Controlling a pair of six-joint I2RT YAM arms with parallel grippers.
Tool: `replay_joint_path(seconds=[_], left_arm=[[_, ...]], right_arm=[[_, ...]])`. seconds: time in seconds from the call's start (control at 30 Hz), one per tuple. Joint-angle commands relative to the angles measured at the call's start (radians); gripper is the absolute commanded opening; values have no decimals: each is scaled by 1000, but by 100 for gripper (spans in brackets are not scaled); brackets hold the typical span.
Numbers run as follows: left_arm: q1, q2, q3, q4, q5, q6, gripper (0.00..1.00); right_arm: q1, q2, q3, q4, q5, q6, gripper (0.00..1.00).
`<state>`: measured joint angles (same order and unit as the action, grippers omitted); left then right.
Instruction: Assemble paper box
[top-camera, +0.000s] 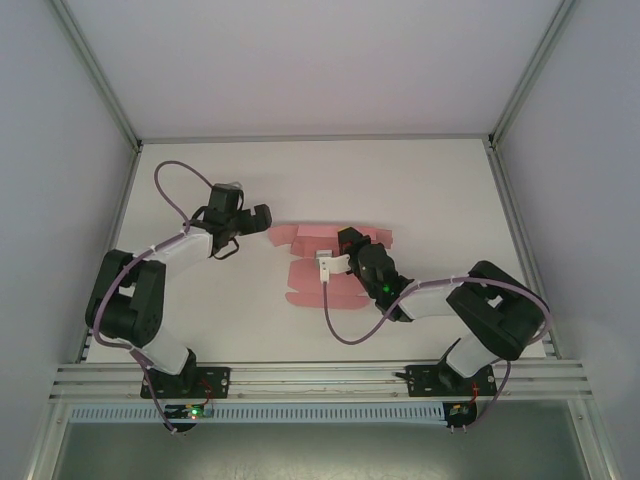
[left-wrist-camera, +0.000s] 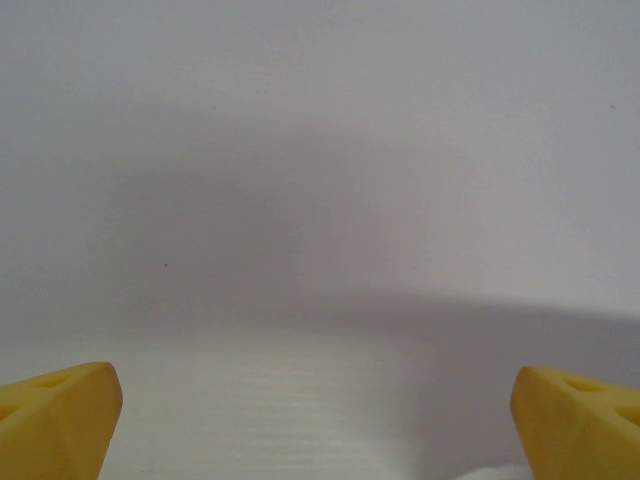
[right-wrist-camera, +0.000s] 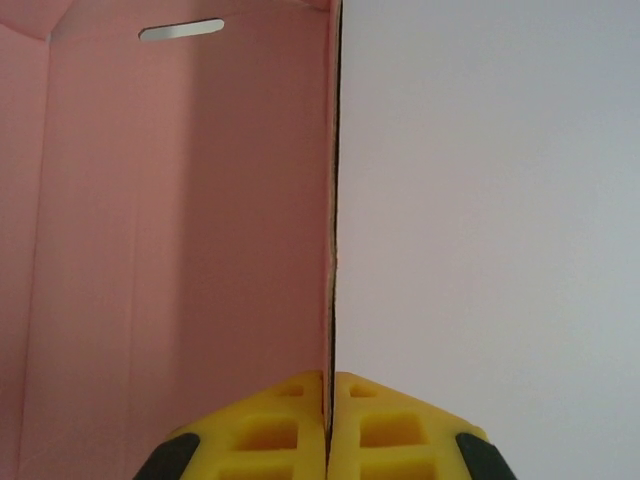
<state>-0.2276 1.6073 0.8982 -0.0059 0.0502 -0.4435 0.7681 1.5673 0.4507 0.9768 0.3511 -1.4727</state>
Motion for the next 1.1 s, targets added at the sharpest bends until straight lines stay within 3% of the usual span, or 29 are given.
replay_joint_path(seconds=[0.0,0.17,0.43,0.6,0.77,0.9,1.07], left_arm=[[24,32,47,14,-24,28,100],[42,73,91,32,60,46,100],[40,165,140,6,293,101,100],[41,175,118,10,372,118,93],[34,182,87,78,591,128,87],[28,149,32,125,645,100,76],[1,104,-14,130,656,124,75]], right_arm=[[-7,45,-10,57,0,-1,0],[-23,101,-5,115,-9,23,0],[-38,115,10,89,-11,55,0],[-43,111,6,76,-3,76,0],[-42,115,13,68,8,93,0],[-43,116,17,63,25,90,0],[-43,106,19,46,29,101,0]])
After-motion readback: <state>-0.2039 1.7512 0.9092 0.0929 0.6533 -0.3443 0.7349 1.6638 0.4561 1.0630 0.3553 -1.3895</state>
